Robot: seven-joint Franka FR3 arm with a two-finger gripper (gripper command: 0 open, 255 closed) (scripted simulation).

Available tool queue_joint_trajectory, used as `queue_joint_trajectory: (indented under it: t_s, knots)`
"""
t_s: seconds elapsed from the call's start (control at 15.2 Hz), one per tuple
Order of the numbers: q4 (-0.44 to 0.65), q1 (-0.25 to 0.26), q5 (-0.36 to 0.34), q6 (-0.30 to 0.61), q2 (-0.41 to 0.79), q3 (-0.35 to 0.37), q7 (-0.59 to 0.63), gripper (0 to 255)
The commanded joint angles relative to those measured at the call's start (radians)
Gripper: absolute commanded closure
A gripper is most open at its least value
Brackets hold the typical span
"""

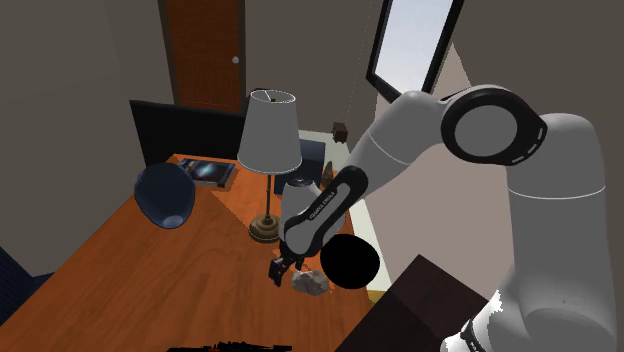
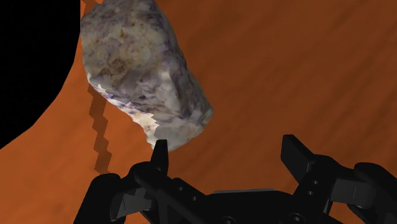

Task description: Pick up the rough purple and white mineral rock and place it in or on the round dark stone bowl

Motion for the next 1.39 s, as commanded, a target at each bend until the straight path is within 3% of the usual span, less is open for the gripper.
queue_joint_trajectory:
  t_s: [0.0,0.26,0.33,0.92,0.99,1.32]
  knots:
    - [0.0,0.0,0.0,0.003,0.002,0.0,-0.001,0]
    - [0.0,0.0,0.0,0.003,0.002,0.0,-0.001,0]
    - [0.0,0.0,0.0,0.003,0.002,0.0,-0.001,255]
    - [-0.002,0.001,0.0,0.009,0.006,0.0,0.0,255]
    - [-0.002,0.001,0.0,0.009,0.006,0.0,0.0,0]
    - [-0.132,-0.254,0.007,-0.037,-0.112,0.142,-0.496,0]
